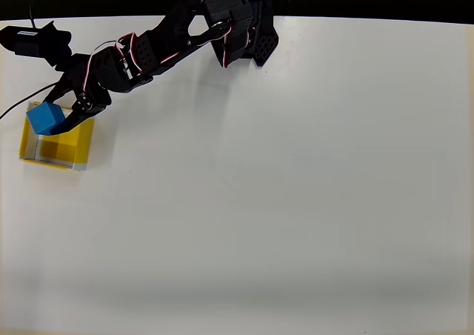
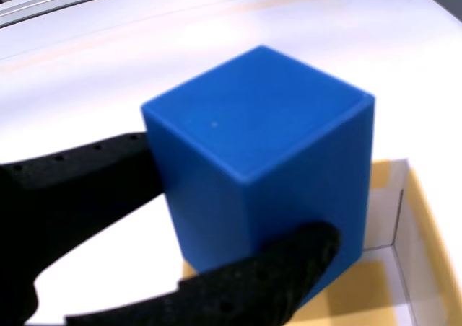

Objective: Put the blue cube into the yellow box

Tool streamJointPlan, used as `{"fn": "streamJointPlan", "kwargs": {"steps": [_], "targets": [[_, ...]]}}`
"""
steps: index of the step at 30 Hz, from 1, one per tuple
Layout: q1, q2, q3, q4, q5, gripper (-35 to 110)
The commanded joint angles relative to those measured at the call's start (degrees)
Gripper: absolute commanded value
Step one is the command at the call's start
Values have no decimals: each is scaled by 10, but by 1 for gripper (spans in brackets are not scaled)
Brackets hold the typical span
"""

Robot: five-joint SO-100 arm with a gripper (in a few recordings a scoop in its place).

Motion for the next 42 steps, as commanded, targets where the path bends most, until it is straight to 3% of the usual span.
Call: {"fn": "streamJointPlan", "kwargs": {"steps": [1,27,42], "targets": [[9,3,-88,-36,-3,21],[10,-192,-186,-94,-5,22],[10,-213,-191,-121,17,33]]}}
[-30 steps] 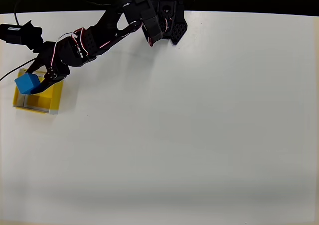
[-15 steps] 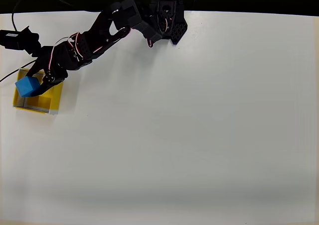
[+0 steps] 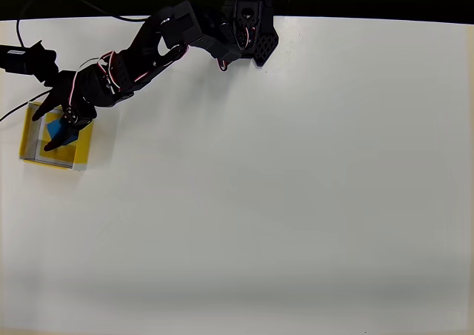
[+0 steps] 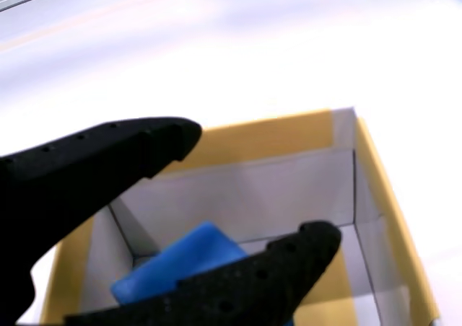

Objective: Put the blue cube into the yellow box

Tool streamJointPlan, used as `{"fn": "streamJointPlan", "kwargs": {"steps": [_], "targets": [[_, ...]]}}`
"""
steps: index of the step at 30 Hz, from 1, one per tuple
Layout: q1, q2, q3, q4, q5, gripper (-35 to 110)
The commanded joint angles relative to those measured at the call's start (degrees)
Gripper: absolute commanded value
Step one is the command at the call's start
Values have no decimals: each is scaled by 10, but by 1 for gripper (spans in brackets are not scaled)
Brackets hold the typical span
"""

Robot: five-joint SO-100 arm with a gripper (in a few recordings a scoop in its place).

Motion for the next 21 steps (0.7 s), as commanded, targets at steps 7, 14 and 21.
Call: {"fn": "streamJointPlan", "kwargs": {"steps": [7,14,21], "targets": [[5,135,12,-25,-23,30],[-20,314,86,79,-47,19],[-51,495,231,178,-83,11]]}}
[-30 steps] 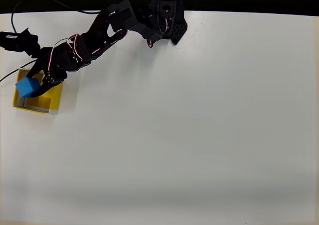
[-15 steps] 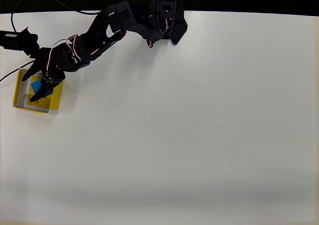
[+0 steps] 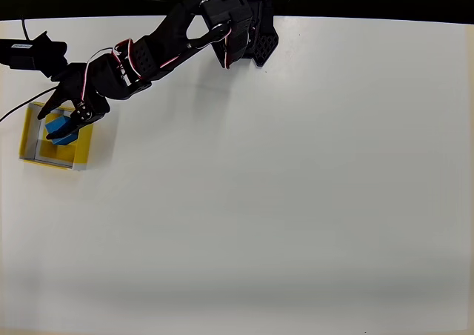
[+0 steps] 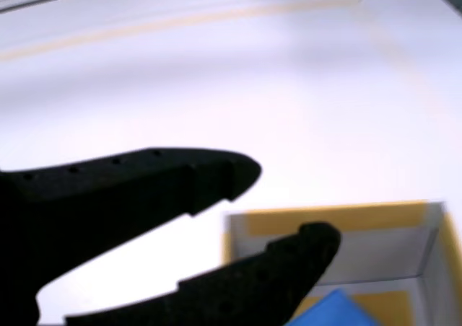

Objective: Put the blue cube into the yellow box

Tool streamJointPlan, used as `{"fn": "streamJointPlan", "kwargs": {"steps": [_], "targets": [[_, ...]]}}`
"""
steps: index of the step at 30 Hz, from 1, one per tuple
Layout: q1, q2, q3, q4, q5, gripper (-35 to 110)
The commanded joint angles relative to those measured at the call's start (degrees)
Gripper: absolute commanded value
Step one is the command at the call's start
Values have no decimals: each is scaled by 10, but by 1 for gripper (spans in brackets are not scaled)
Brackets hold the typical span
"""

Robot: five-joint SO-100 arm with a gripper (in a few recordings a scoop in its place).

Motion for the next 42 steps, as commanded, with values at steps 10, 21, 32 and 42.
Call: {"fn": "streamJointPlan", "kwargs": {"steps": [10,21,32,42], "targets": [[-47,415,152,332,-37,1],[-143,595,150,663,-11,0],[-298,730,166,961,71,0],[-338,810,294,968,100,0]]}}
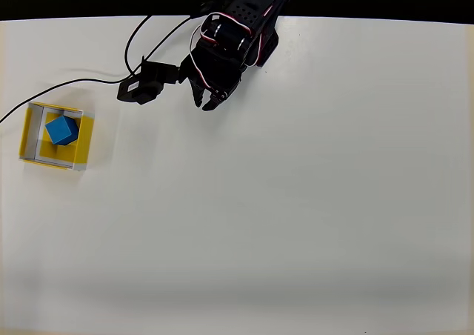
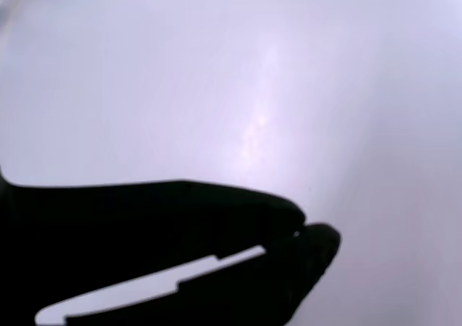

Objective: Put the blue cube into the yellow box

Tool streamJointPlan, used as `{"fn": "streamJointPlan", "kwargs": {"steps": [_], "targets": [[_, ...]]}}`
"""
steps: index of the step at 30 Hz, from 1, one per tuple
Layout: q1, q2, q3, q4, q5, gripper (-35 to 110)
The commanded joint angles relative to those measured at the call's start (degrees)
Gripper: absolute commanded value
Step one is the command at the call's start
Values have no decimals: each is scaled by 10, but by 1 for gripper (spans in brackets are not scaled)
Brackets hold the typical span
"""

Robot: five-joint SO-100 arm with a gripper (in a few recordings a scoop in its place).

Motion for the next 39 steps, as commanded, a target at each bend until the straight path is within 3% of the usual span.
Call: {"fn": "streamJointPlan", "kwargs": {"steps": [1,11,19,31,39], "targets": [[-17,27,29,-4,-4,0],[-57,66,171,-62,-4,0],[-115,71,174,-52,15,0],[-296,74,174,-48,-5,0],[-265,74,174,-47,-7,0]]}}
